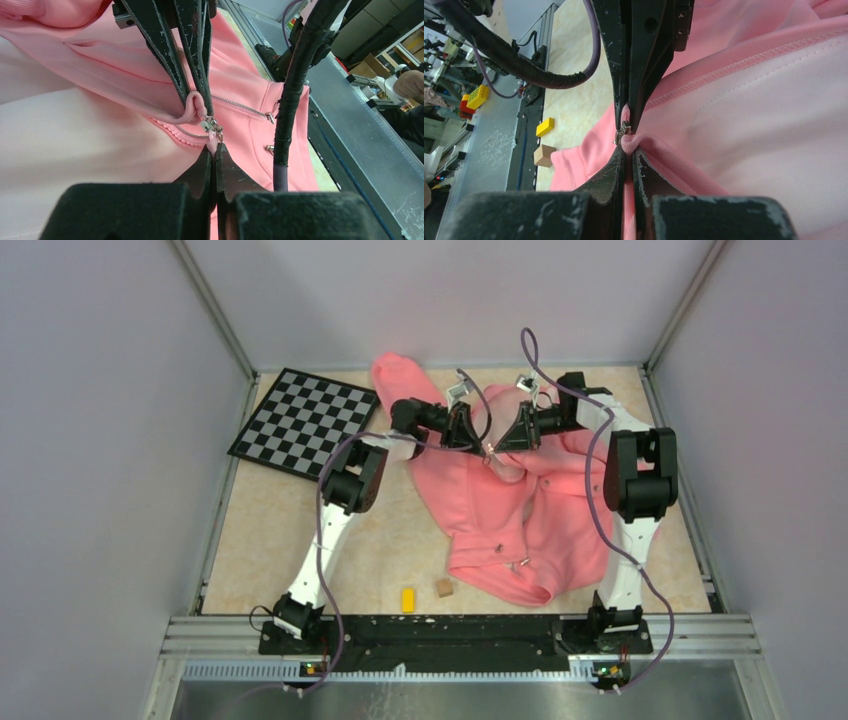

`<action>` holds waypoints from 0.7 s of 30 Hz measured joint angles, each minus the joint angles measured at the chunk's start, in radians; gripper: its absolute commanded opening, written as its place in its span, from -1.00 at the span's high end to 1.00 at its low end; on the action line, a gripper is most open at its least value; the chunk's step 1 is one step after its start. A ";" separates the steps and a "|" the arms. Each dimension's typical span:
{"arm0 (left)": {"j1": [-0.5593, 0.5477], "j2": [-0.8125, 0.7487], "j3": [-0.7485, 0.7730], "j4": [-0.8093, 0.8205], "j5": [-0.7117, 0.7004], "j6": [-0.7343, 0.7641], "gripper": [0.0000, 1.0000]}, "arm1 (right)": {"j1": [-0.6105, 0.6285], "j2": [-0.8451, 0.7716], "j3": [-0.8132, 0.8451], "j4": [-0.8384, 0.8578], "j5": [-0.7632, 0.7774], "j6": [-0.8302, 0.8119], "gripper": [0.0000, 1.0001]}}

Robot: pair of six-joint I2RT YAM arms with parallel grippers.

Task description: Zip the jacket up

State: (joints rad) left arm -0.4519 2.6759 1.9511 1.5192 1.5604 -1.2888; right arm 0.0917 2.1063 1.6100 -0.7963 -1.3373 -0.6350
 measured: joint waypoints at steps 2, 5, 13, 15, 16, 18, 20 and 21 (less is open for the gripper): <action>-0.004 0.000 0.000 0.000 0.003 0.000 1.00 | 0.000 0.000 0.000 0.000 0.000 0.000 1.00; -0.012 0.000 0.002 0.000 0.008 -0.004 1.00 | 0.000 0.000 0.000 0.000 0.000 0.002 1.00; -0.019 0.005 0.015 0.002 0.010 -0.023 1.00 | 0.000 -0.026 -0.032 0.060 -0.002 0.045 1.00; -0.019 0.011 0.023 0.004 0.010 -0.026 1.00 | 0.000 -0.040 -0.037 0.072 -0.003 0.052 1.00; -0.019 0.014 0.028 0.005 0.008 -0.027 1.00 | 0.000 -0.047 -0.040 0.075 -0.003 0.053 1.00; -0.019 0.017 0.032 0.006 0.001 -0.028 1.00 | 0.001 -0.060 -0.041 0.078 -0.004 0.056 1.00; -0.019 0.017 0.036 0.008 -0.002 -0.029 1.00 | 0.002 -0.065 -0.041 0.079 -0.006 0.056 1.00; -0.018 0.017 0.040 0.008 -0.001 -0.029 1.00 | 0.003 -0.065 -0.041 0.079 -0.011 0.057 1.00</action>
State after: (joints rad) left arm -0.4702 2.6926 1.9911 1.5269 1.5593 -1.3182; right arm 0.0944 2.0415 1.5688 -0.7177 -1.3479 -0.5777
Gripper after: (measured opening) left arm 0.009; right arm 0.022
